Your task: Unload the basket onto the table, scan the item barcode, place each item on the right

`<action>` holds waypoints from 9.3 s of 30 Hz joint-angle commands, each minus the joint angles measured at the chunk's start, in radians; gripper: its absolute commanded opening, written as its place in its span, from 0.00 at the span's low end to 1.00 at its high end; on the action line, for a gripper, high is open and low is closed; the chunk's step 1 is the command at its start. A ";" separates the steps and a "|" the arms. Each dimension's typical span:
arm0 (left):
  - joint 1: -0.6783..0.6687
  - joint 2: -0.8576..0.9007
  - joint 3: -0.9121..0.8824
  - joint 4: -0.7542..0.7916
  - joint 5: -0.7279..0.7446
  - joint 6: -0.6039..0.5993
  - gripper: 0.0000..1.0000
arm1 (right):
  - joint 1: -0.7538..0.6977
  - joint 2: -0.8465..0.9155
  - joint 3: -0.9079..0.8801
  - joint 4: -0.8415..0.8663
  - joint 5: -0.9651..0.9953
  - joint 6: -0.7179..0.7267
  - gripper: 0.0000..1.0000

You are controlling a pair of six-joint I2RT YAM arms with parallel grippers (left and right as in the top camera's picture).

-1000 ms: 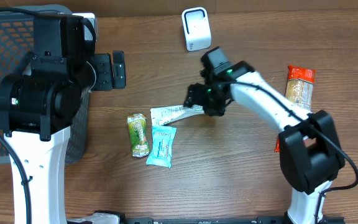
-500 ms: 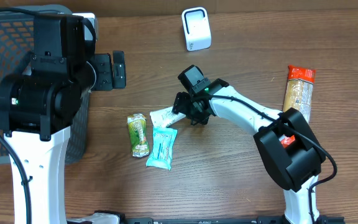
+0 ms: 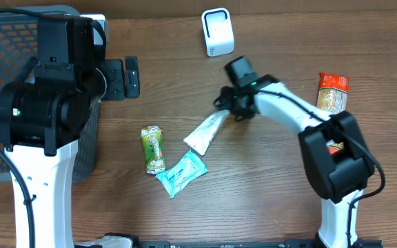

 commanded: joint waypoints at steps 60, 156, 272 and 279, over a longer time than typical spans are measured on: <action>-0.007 0.004 0.003 0.001 -0.003 0.008 1.00 | -0.208 -0.273 -0.070 -0.312 -0.285 -0.461 0.80; -0.007 0.004 0.003 0.001 -0.003 0.008 1.00 | 0.038 -0.049 0.476 0.127 0.673 -1.163 0.04; -0.007 0.004 0.003 0.001 -0.003 0.008 1.00 | 0.022 -0.235 0.067 -0.465 -0.369 -0.593 0.63; -0.007 0.004 0.003 0.001 -0.003 0.008 1.00 | 0.168 -0.190 -0.074 -0.306 -0.473 -0.610 0.64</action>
